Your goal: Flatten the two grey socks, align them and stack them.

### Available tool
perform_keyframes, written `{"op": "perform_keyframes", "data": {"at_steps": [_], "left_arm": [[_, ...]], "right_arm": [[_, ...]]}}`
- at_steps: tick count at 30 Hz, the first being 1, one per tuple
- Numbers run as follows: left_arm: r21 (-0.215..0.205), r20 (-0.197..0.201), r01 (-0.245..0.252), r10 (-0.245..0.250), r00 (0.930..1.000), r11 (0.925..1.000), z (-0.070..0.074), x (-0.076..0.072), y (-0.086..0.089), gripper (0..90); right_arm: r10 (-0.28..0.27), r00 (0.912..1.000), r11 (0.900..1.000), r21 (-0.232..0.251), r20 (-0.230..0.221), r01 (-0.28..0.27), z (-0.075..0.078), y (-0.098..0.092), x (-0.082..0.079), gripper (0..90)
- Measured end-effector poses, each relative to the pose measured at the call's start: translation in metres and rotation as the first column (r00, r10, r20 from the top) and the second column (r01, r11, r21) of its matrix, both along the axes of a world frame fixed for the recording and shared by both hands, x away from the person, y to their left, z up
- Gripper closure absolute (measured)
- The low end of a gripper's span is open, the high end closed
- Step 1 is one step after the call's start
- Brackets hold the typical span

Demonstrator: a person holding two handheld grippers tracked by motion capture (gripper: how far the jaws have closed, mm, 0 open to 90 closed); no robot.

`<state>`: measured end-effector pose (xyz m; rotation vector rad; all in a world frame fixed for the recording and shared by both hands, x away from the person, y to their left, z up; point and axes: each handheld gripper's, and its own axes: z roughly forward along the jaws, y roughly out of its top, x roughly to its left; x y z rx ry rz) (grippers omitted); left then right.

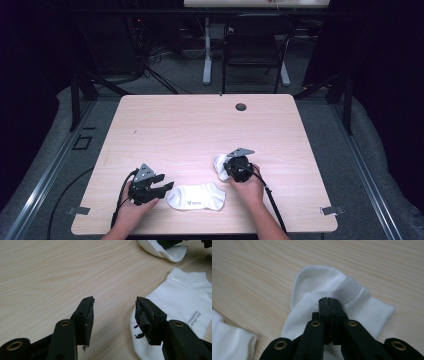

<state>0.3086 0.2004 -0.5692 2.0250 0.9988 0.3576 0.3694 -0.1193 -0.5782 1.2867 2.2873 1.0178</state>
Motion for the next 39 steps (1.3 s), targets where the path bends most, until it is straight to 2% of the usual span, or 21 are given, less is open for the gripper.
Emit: {"op": "perform_keyframes", "data": {"at_steps": [6, 9, 10, 11, 12, 15, 17, 18, 20, 23, 26, 28, 32, 34, 39], "left_arm": [[0.005, -0.002, -0.002, 0.002, 1.0000, 1.0000, 0.000, 0.002, 0.000, 50.4], [0.016, 0.000, 0.002, -0.002, 1.0000, 0.9999, 0.000, 0.003, 0.000, 50.9], [0.020, 0.002, -0.001, 0.001, 1.0000, 0.9998, 0.001, 0.003, 0.000, 51.3], [0.016, 0.007, 0.001, -0.001, 1.0000, 0.9999, 0.001, 0.003, 0.000, 51.3], [0.009, 0.006, 0.000, 0.000, 1.0000, 1.0000, 0.002, 0.004, 0.000, 52.0], [-0.004, -0.006, 0.000, 0.000, 1.0000, 1.0000, 0.005, 0.010, -0.004, 53.5], [0.006, 0.009, -0.003, 0.003, 1.0000, 1.0000, 0.009, 0.015, -0.008, 56.4], [0.018, 0.019, 0.002, -0.002, 0.9998, 0.9998, 0.014, 0.020, -0.013, 65.2], [0.019, 0.020, 0.002, -0.003, 0.9998, 0.9998, 0.017, 0.023, -0.018, 67.3], [0.017, 0.042, 0.030, -0.031, 0.9986, 0.9994, 0.022, 0.029, -0.029, 76.7], [0.039, 0.046, 0.056, -0.057, 0.9973, 0.9977, 0.023, 0.035, -0.045, 80.8], [0.051, 0.044, 0.076, -0.078, 0.9960, 0.9958, 0.022, 0.038, -0.056, 81.9], [0.109, 0.043, 0.076, -0.081, 0.9958, 0.9912, 0.014, 0.042, -0.068, 81.7], [0.128, 0.024, 0.071, -0.075, 0.9969, 0.9892, 0.009, 0.044, -0.067, 81.2], [0.140, -0.033, 0.056, -0.052, 0.9981, 0.9885, -0.003, 0.046, -0.056, 76.3]], "right_arm": [[0.085, 0.9964, 0.996, -0.001, -0.007, -0.085, 0.000, 0.035, 0.001, 90.0], [0.136, 0.9907, 0.991, -0.001, -0.004, -0.136, 0.000, 0.054, -0.002, 90.0], [0.172, 0.9851, 0.985, -0.013, -0.003, -0.172, 0.000, 0.064, -0.004, 90.0], [0.172, 0.9851, 0.985, -0.013, -0.003, -0.172, 0.000, 0.064, -0.004, 90.0], [0.193, 0.9812, 0.981, -0.023, -0.003, -0.193, 0.001, 0.072, -0.007, 90.0], [0.207, 0.9782, 0.978, -0.027, -0.004, -0.207, 0.001, 0.076, -0.008, 90.0], [0.213, 0.9770, 0.977, -0.024, -0.002, -0.213, 0.001, 0.078, -0.008, 90.0], [0.220, 0.9756, 0.975, -0.025, -0.004, -0.220, 0.001, 0.079, -0.007, 90.0], [0.219, 0.9757, 0.975, -0.024, -0.005, -0.219, 0.001, 0.079, -0.007, 90.0], [0.220, 0.9754, 0.975, -0.022, -0.006, -0.221, 0.001, 0.080, -0.007, 90.0], [0.222, 0.9750, 0.975, -0.024, -0.005, -0.222, 0.000, 0.079, -0.007, 90.0], [0.223, 0.9749, 0.975, -0.027, -0.005, -0.223, 0.001, 0.079, -0.007, 90.0], [0.218, 0.9759, 0.976, -0.024, -0.007, -0.218, 0.000, 0.079, -0.008, 90.0], [0.216, 0.9764, 0.976, -0.021, -0.007, -0.216, 0.000, 0.079, -0.008, 90.0], [0.214, 0.9767, 0.977, -0.007, -0.004, -0.214, -0.001, 0.078, -0.008, 90.0]]}}
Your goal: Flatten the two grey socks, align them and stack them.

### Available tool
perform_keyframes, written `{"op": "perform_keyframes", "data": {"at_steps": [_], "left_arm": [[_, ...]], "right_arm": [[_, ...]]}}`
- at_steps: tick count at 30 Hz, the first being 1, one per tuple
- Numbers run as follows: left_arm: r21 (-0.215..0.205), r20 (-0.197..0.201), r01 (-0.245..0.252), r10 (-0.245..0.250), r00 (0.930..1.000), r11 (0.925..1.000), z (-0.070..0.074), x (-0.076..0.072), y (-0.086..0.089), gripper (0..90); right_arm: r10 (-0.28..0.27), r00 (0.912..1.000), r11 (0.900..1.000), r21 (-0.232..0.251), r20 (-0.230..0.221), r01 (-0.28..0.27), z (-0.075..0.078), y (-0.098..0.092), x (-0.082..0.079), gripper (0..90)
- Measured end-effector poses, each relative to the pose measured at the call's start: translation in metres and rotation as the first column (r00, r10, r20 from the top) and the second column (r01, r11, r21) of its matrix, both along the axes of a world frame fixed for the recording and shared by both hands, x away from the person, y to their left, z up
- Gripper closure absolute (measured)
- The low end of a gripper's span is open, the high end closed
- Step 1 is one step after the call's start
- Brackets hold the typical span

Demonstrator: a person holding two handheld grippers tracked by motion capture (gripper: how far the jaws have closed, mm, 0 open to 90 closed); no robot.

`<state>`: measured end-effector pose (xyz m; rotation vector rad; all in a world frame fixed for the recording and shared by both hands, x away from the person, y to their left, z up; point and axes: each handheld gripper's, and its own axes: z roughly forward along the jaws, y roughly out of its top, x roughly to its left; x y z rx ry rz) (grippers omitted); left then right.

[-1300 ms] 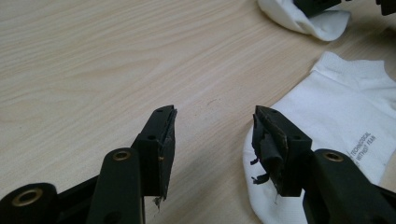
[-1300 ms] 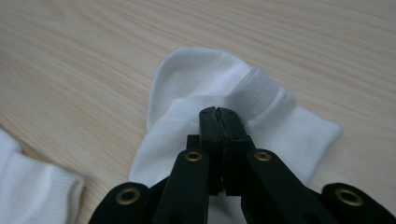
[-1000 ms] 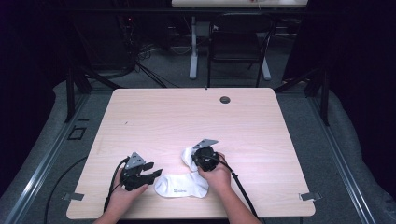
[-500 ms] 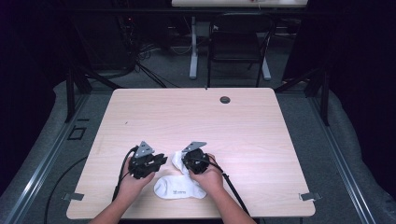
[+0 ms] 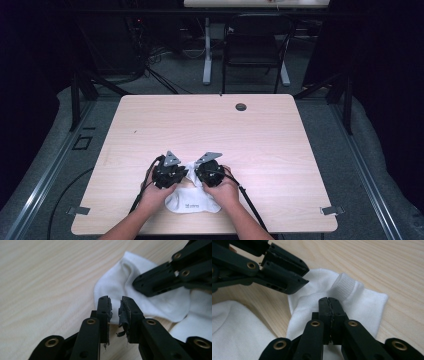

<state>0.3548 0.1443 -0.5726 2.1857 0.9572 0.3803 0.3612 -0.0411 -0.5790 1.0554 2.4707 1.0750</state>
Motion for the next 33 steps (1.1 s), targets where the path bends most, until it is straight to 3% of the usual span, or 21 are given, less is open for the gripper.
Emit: {"op": "perform_keyframes", "data": {"at_steps": [8, 13, 15, 18, 21, 27, 33], "left_arm": [[0.014, -0.003, 0.031, -0.031, 0.9995, 0.9994, -0.005, -0.004, 0.005, 63.1], [-0.016, 0.002, 0.038, -0.038, 0.9993, 0.9992, -0.008, -0.006, 0.009, 65.0], [-0.009, 0.009, 0.040, -0.040, 0.9992, 0.9992, -0.008, -0.007, 0.008, 66.6], [-0.006, 0.011, 0.040, -0.039, 0.9992, 0.9992, -0.008, -0.007, 0.007, 66.9], [-0.024, 0.015, 0.037, -0.037, 0.9992, 0.9990, -0.009, -0.008, 0.008, 68.3], [-0.031, 0.017, 0.040, -0.039, 0.9991, 0.9987, -0.010, -0.008, 0.009, 70.1], [-0.043, 0.026, 0.042, -0.040, 0.9988, 0.9982, -0.011, -0.009, 0.010, 74.4]], "right_arm": [[-0.002, 1.0000, 1.000, 0.002, -0.005, 0.002, 0.000, 0.001, 0.000, 89.8], [-0.021, 0.9998, 0.999, 0.024, 0.000, 0.021, 0.004, -0.001, -0.001, 82.0], [-0.016, 0.9998, 0.999, 0.052, 0.011, 0.015, 0.009, -0.001, -0.004, 79.1], [0.006, 0.9999, 0.998, 0.057, 0.013, -0.006, 0.013, 0.000, -0.008, 77.3], [0.044, 0.9986, 0.999, 0.021, 0.030, -0.045, 0.011, 0.008, -0.017, 72.6], [0.063, 0.9977, 0.998, -0.023, 0.024, -0.062, 0.005, 0.014, -0.019, 69.2], [0.051, 0.9982, 0.998, -0.044, 0.034, -0.049, 0.001, 0.014, -0.018, 78.0]]}}
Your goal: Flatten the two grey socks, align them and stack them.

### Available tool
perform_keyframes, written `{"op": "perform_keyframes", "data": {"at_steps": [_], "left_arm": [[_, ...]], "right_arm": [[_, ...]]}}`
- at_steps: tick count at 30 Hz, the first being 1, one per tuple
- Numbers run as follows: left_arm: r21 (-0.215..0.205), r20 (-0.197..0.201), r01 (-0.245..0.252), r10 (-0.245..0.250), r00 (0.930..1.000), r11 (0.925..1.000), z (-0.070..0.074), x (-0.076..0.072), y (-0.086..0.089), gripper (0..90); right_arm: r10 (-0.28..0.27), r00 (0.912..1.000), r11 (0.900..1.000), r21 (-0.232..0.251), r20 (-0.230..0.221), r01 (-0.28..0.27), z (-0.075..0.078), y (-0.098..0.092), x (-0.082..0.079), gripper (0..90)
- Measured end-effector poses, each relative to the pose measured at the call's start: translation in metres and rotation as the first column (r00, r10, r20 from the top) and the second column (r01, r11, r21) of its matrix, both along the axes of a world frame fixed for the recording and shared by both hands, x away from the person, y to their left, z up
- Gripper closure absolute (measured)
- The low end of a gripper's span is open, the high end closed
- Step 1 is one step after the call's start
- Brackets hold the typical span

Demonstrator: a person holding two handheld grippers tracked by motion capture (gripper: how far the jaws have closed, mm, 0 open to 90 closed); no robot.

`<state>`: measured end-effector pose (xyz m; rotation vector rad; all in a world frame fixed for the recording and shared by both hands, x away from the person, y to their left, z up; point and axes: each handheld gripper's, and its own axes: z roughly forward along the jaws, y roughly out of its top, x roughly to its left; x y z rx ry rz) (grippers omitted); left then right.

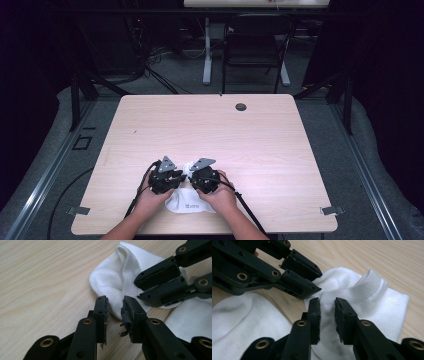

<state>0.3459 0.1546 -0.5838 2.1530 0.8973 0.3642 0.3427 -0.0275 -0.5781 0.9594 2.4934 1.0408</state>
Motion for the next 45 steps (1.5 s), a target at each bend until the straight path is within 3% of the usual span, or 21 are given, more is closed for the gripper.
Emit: {"op": "perform_keyframes", "data": {"at_steps": [1, 6, 15, 22, 28, 33, 45], "left_arm": [[-0.002, 0.000, 0.002, -0.002, 1.0000, 1.0000, 0.000, 0.000, 0.000, 75.6], [-0.013, -0.003, 0.003, -0.003, 1.0000, 0.9999, -0.001, -0.001, 0.000, 79.6], [-0.014, 0.006, 0.006, -0.006, 1.0000, 0.9999, -0.001, -0.004, -0.002, 85.3], [-0.026, -0.012, -0.007, 0.007, 0.9999, 0.9996, -0.001, -0.004, 0.000, 86.9], [-0.020, -0.013, -0.019, 0.019, 0.9997, 0.9996, 0.000, -0.004, 0.000, 87.3], [-0.018, -0.024, -0.029, 0.029, 0.9993, 0.9994, 0.000, -0.003, 0.002, 88.1], [-0.026, -0.037, -0.041, 0.040, 0.9985, 0.9988, 0.001, -0.002, 0.004, 88.2]], "right_arm": [[-0.012, 0.9999, 1.000, 0.016, -0.003, 0.012, -0.001, -0.001, 0.000, 82.8], [-0.020, 0.9996, 0.999, 0.031, -0.023, 0.020, 0.001, -0.005, 0.001, 88.0], [-0.033, 0.9993, 0.995, 0.091, -0.018, 0.034, 0.012, -0.013, 0.000, 88.4], [-0.057, 0.9984, 0.988, 0.142, 0.009, 0.055, 0.030, -0.033, -0.002, 88.4], [-0.086, 0.9962, 0.986, 0.141, 0.012, 0.083, 0.034, -0.048, 0.000, 88.5], [-0.128, 0.9916, 0.981, 0.151, 0.017, 0.124, 0.033, -0.067, 0.000, 88.4], [-0.234, 0.9701, 0.963, 0.118, -0.063, 0.240, 0.007, -0.109, 0.000, 87.1]]}}
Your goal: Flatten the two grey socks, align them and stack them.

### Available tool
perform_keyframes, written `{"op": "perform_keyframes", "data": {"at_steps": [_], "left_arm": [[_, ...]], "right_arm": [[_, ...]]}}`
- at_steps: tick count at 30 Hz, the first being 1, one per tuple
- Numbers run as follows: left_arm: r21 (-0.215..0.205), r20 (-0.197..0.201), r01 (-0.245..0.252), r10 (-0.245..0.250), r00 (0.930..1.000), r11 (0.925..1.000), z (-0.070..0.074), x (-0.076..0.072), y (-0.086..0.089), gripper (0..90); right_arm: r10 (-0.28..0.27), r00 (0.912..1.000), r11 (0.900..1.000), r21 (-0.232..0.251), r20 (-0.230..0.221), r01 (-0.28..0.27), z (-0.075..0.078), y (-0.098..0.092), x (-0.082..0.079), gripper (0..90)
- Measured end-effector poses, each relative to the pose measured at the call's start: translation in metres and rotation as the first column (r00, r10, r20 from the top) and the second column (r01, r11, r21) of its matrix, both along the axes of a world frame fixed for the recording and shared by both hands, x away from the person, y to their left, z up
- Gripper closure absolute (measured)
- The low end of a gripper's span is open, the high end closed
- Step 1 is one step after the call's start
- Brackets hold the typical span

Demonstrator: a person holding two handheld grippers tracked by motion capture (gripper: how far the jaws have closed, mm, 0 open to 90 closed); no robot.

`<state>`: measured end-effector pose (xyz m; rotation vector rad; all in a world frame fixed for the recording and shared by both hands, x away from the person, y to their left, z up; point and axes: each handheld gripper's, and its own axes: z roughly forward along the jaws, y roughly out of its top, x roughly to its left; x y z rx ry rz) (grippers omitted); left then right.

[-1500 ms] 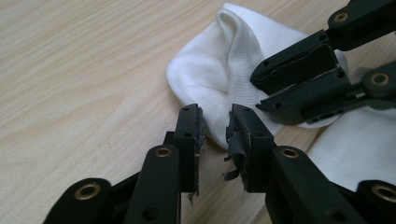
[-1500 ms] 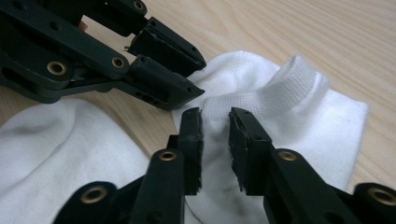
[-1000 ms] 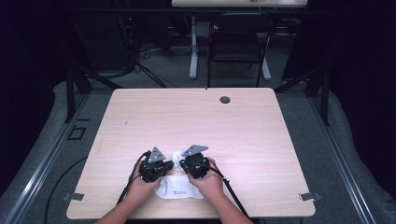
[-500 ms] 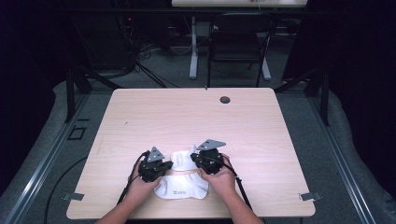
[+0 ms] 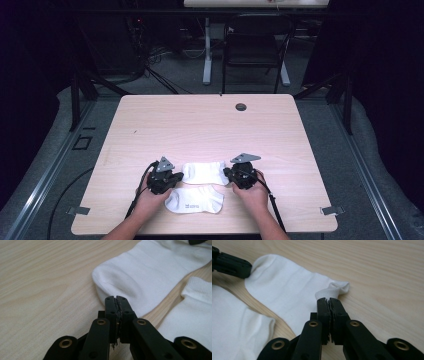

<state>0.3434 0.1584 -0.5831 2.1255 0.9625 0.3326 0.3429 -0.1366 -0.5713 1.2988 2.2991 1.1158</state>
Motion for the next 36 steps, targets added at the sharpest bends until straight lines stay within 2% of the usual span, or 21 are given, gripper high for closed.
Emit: {"op": "perform_keyframes", "data": {"at_steps": [2, 4, 8, 11, 14, 15, 19, 21, 23, 26, 27, 29, 33, 36], "left_arm": [[0.002, 0.001, 0.001, -0.001, 1.0000, 1.0000, 0.000, 0.000, 0.000, 88.1], [0.006, 0.001, 0.001, -0.001, 1.0000, 1.0000, 0.000, 0.000, 0.000, 88.1], [0.015, 0.002, 0.001, -0.001, 1.0000, 0.9999, 0.001, 0.000, 0.001, 88.1], [0.011, -0.006, -0.003, 0.003, 1.0000, 0.9999, 0.001, -0.001, 0.001, 87.9], [0.008, -0.010, -0.005, 0.006, 0.9999, 0.9999, 0.001, 0.000, 0.002, 87.2], [0.010, -0.010, -0.006, 0.006, 0.9999, 0.9999, 0.001, 0.000, 0.002, 86.9], [0.000, -0.017, -0.009, 0.009, 0.9998, 1.0000, 0.001, 0.000, 0.003, 86.2], [-0.004, -0.017, -0.016, 0.016, 0.9997, 0.9999, 0.001, 0.000, 0.003, 84.9], [-0.003, -0.021, -0.016, 0.016, 0.9996, 0.9999, 0.001, 0.001, 0.004, 84.3], [0.003, -0.020, -0.019, 0.019, 0.9996, 0.9998, 0.002, 0.001, 0.004, 82.1], [-0.009, -0.024, -0.022, 0.022, 0.9995, 0.9997, 0.003, 0.000, 0.004, 81.0], [-0.017, -0.017, -0.019, 0.019, 0.9997, 0.9997, 0.004, 0.000, 0.005, 78.1], [-0.027, -0.006, -0.031, 0.031, 0.9995, 0.9992, 0.006, 0.001, 0.007, 74.0], [-0.046, -0.004, -0.047, 0.046, 0.9989, 0.9978, 0.007, 0.003, 0.010, 71.7]], "right_arm": [[-0.015, 0.9997, 1.000, 0.011, -0.017, 0.015, -0.001, -0.006, -0.001, 86.4], [-0.031, 0.9995, 0.999, 0.012, -0.009, 0.031, -0.001, -0.010, -0.002, 86.4], [-0.050, 0.9985, 0.998, -0.038, 0.025, 0.050, 0.003, -0.014, -0.005, 86.2], [-0.067, 0.9972, 0.998, -0.015, 0.034, 0.067, 0.007, -0.018, -0.008, 85.2], [-0.070, 0.9967, 0.997, 0.047, 0.042, 0.068, 0.012, -0.018, -0.010, 84.4], [-0.051, 0.9976, 0.997, 0.055, 0.047, 0.049, 0.014, -0.015, -0.012, 84.2], [-0.015, 0.9985, 1.000, 0.028, 0.053, 0.014, 0.015, -0.006, -0.015, 83.4], [0.028, 0.9989, 0.998, 0.055, 0.037, -0.030, 0.017, 0.004, -0.018, 81.9], [0.038, 0.9985, 0.998, 0.056, 0.039, -0.040, 0.017, 0.006, -0.020, 82.0], [0.106, 0.9930, 0.994, 0.000, 0.052, -0.106, 0.019, 0.017, -0.031, 81.7], [0.124, 0.9911, 0.992, -0.010, 0.048, -0.123, 0.017, 0.019, -0.035, 82.2], [0.158, 0.9868, 0.987, -0.016, 0.033, -0.158, 0.013, 0.022, -0.045, 82.7], [0.188, 0.9820, 0.982, -0.006, 0.014, -0.188, 0.008, 0.031, -0.054, 82.9], [0.214, 0.9768, 0.976, -0.041, 0.011, -0.213, 0.004, 0.039, -0.055, 83.4]]}}
